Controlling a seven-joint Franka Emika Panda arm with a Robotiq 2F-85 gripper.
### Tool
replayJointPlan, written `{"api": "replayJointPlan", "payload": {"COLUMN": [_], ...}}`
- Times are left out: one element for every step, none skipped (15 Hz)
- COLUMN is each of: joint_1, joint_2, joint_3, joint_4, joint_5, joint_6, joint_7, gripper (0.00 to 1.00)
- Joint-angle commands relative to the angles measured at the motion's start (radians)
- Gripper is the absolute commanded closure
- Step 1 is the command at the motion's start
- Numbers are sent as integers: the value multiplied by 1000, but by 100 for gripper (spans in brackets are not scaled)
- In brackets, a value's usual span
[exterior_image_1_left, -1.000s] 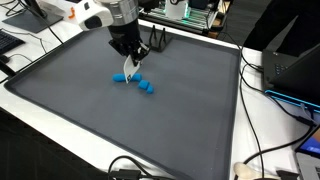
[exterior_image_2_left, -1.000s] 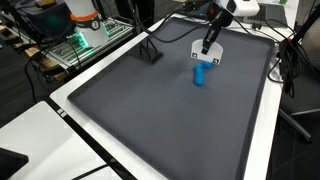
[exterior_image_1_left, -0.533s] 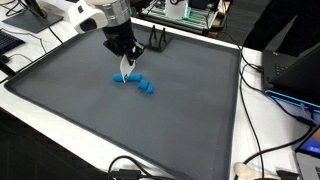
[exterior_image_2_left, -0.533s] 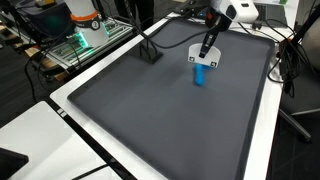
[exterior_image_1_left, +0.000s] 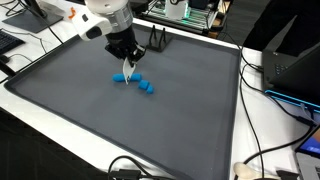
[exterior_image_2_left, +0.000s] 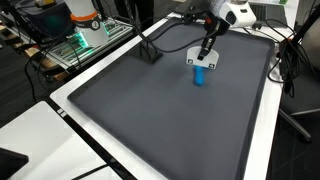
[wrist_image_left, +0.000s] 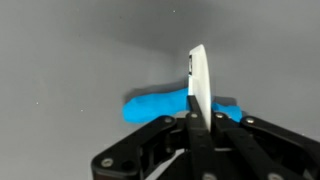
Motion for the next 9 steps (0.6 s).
{"api": "replayJointPlan", "payload": {"joint_1": [-4,-3,-1,0,2,4,4,6,6], "joint_2": [15,16,17,17,17,18,20,22,24], "joint_3": [8,9,9,8,8,8,9,9,11], "joint_4": [12,12,12,11,10,11,12,13,14], "joint_5": [-25,-26,-29,-31,-35,-38,-41,-44,-44], "joint_6": [-5,-5,-2,5,11,10,10,11,12], "joint_7": [-17,-18,-18,-18,-17,-17,-18,-18,-19], "gripper": [99,99,99,99,99,99,99,99,99]}}
